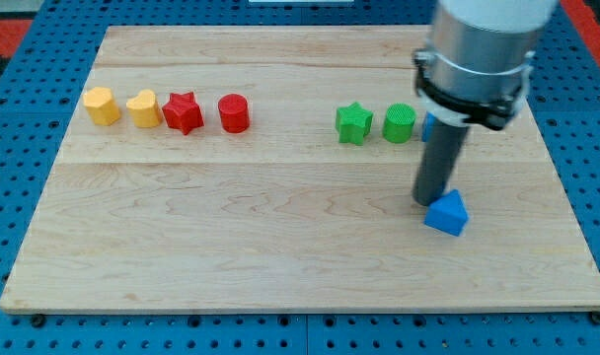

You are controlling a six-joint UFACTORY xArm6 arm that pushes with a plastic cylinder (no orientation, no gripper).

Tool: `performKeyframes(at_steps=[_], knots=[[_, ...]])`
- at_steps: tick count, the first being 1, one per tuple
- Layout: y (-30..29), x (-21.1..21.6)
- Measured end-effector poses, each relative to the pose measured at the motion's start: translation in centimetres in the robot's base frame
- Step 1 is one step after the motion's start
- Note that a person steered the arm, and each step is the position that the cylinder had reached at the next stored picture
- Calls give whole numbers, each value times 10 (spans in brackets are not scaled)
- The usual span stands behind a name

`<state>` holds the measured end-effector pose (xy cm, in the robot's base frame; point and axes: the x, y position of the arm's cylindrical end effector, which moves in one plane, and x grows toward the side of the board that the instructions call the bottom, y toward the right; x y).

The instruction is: Push the blue cube to the center right of the board

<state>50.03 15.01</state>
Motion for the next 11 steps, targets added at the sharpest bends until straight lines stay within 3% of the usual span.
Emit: performKeyframes(at_steps=[2, 3, 5, 6, 9, 11], knots=[[47, 2], [82, -25], [83, -154], [38, -176], [-19, -131], [19, -127]])
